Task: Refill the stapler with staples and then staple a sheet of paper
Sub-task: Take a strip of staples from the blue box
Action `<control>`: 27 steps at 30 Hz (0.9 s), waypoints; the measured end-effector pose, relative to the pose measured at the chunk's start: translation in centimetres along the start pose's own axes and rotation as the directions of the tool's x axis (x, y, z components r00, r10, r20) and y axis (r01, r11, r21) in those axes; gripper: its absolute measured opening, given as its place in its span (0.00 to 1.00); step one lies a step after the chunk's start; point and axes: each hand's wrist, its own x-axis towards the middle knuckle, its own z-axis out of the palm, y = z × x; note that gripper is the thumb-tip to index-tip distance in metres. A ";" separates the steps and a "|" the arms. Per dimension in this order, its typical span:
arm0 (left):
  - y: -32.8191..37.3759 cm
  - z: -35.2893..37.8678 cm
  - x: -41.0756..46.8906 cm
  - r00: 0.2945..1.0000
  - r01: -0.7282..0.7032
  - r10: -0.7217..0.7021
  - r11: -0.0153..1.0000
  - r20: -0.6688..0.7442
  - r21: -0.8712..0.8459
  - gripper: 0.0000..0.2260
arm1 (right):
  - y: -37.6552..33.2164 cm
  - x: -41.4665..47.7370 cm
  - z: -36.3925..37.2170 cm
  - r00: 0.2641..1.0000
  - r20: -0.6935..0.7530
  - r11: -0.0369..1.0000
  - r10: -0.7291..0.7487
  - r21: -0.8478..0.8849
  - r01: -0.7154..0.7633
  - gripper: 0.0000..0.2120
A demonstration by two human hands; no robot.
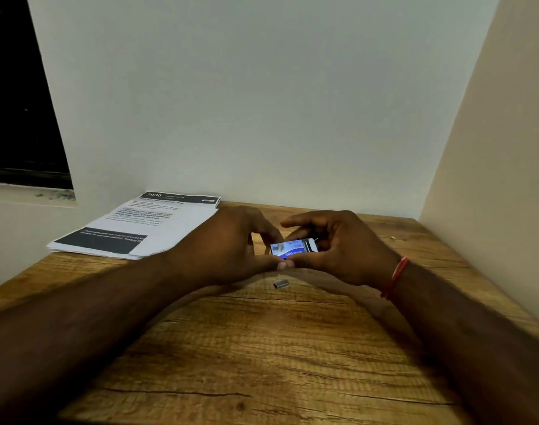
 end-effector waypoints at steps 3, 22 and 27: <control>-0.3 -0.1 0.0 0.999 -0.036 0.036 0.999 -0.002 0.037 0.11 | 0.1 -0.1 -0.2 0.999 0.033 0.999 0.007 0.042 -0.009 0.31; 0.3 -0.4 -0.4 0.988 0.064 -0.076 0.994 0.137 0.094 0.12 | 0.6 -0.5 -2.8 0.979 0.178 0.994 0.098 0.032 -0.105 0.20; 0.2 -0.3 -0.4 0.981 0.082 -0.099 0.991 0.167 0.106 0.10 | 0.9 -0.4 -2.9 0.973 0.208 0.994 0.104 0.020 -0.111 0.21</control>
